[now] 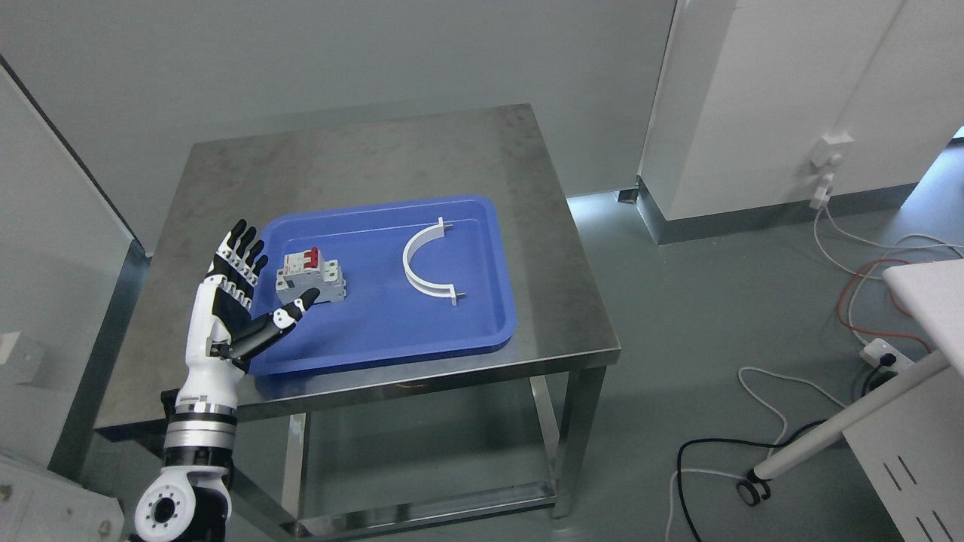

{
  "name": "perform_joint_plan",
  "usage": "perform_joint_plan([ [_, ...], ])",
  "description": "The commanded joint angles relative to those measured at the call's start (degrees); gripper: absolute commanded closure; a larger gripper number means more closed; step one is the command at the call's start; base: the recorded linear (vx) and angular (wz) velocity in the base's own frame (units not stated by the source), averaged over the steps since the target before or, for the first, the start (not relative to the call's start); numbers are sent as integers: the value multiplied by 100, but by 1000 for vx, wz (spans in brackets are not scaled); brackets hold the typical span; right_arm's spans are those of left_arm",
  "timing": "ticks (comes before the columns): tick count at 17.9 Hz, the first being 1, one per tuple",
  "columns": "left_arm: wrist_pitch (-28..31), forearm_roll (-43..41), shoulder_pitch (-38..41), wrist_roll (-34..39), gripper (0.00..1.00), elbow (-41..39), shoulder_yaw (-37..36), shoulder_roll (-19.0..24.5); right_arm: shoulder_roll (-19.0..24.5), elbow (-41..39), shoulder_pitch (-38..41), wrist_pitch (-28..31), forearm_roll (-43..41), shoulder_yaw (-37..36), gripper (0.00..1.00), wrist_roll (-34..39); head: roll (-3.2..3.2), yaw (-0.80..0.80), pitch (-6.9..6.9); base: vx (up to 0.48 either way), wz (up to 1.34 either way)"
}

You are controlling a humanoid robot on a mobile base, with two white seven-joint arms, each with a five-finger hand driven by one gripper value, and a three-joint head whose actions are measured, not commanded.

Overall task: Place circuit breaker on shelf
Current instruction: 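Close the left hand around the grey circuit breaker in the blue tray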

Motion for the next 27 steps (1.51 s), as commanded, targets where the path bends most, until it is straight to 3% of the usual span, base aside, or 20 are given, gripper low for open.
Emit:
perform_joint_plan([
  [1,113,-25,-477,-60,0,-223,448,83,-100,0,-1,136,1,114,0,5,0,0,0,-32,-184],
  [3,113,-25,-514,-331,0,-205,440,689,-100,0,-1,136,1,114,0,-3,0,0,0,-23,-129],
  [7,87,-156,-523,-1735,1,-117,370,2078,-100,0,-1,128,1,114,0,5,0,0,0,-5,-25],
  [9,148,-1153,-680,-2325,2,-82,195,2405,-100,0,-1,136,1,114,0,-3,0,0,0,0,0],
  [12,743,-2221,-1163,-3108,7,-64,-227,2354,-100,0,-1,128,-8,114,0,5,0,0,0,14,5],
  [15,1885,-2781,-1585,-3110,10,-55,-658,1995,-100,0,-1,136,1,114,0,5,0,0,0,6,25],
  [18,1994,-3636,-1665,-3128,13,94,-650,1431,-100,0,-1,136,1,114,0,5,0,0,0,1,44],
  [27,1985,-3980,-1560,-3171,31,120,-589,1343,-100,0,-1,136,1,114,0,-3,0,0,0,1,-16],
])
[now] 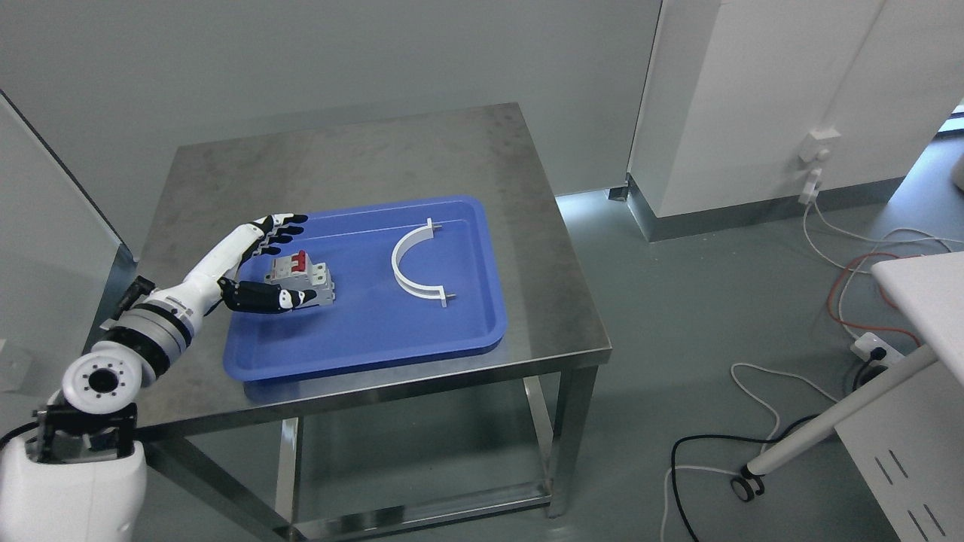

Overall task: Place circuit breaker on shelf
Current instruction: 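Close the left hand around the grey circuit breaker in the blue tray, then lift the held breaker up and away from the tray with the left hand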

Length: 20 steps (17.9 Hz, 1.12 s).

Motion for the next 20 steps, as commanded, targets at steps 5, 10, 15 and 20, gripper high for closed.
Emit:
perform_joint_plan([
  [5,-100,-377,66,-7,41,166,-68,-70,-100,0,0,136,2,114,0,5,0,0,0,0,0],
  [10,-627,-412,286,-8,54,324,28,-79,-100,0,0,136,2,114,0,5,0,0,0,1,6],
  [15,-1514,-465,294,10,87,631,397,-236,-100,0,0,136,2,114,0,-4,0,0,0,-2,-5],
  [20,-2007,-377,-274,28,91,614,1431,-1613,-100,0,0,136,2,114,0,5,0,0,0,0,0],
])
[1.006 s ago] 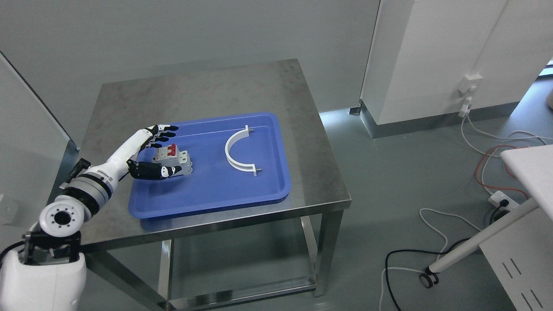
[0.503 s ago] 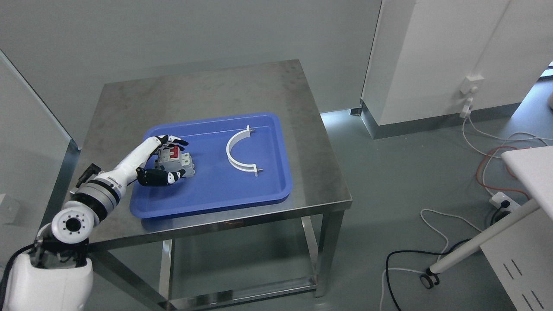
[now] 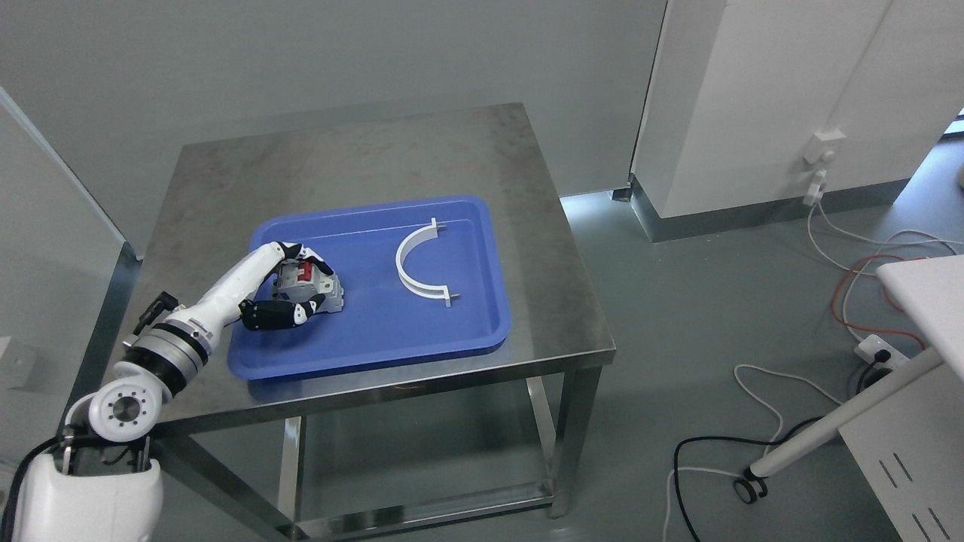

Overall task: Place circuit breaker on shelf
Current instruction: 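Lift the held breaker up and away from the tray with the left hand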

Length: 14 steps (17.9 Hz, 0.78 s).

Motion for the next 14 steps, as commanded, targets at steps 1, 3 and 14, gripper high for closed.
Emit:
perform_joint_plan([
  [1,-382,81,-629,8,91,196,1377,-1256,-100,0,0,136,1,114,0,3,0,0,0,0,0],
  [3,-540,431,-788,191,91,178,1468,-1256,-100,0,0,128,1,114,0,3,0,0,0,10,48],
  [14,-1235,1864,-228,2574,89,-393,2285,-1256,-100,0,0,136,1,114,0,3,0,0,0,-8,1],
])
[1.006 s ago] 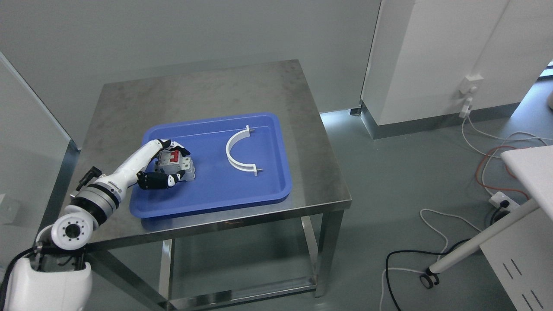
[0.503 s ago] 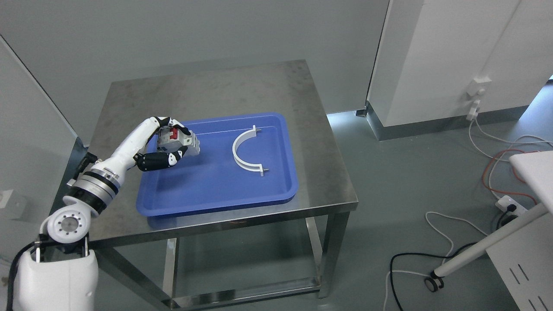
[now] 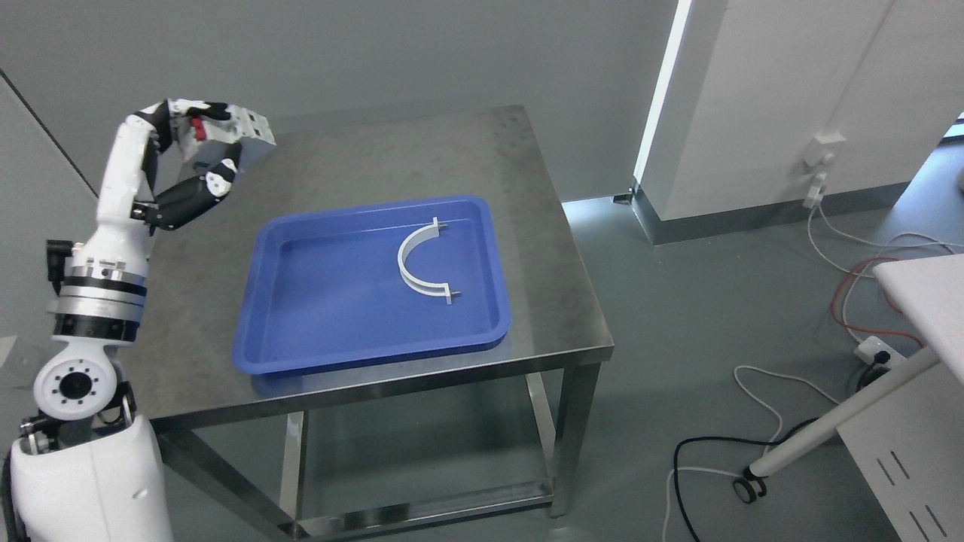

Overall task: Place circuit breaker on shelf
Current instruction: 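Lift the held breaker up and away from the tray with the left hand, then carry the breaker in the left hand while turning toward the bin shelf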

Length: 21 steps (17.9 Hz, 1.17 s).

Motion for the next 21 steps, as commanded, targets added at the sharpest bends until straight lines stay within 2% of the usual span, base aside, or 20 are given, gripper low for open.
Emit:
perform_joint_plan([
  [1,-102,656,521,513,89,-391,795,-242,-100,0,1,137,0,114,0,-8,0,0,0,-58,-123],
  [11,-129,1061,777,496,89,-576,936,-242,-100,0,1,137,0,114,0,-8,0,0,0,-170,27],
  [17,-164,1308,777,338,89,-637,612,-242,-100,0,1,137,0,114,0,-8,0,0,0,-312,373],
  [21,-506,1308,769,338,89,-673,102,-242,-100,0,1,137,0,114,0,1,0,0,0,-420,143],
])
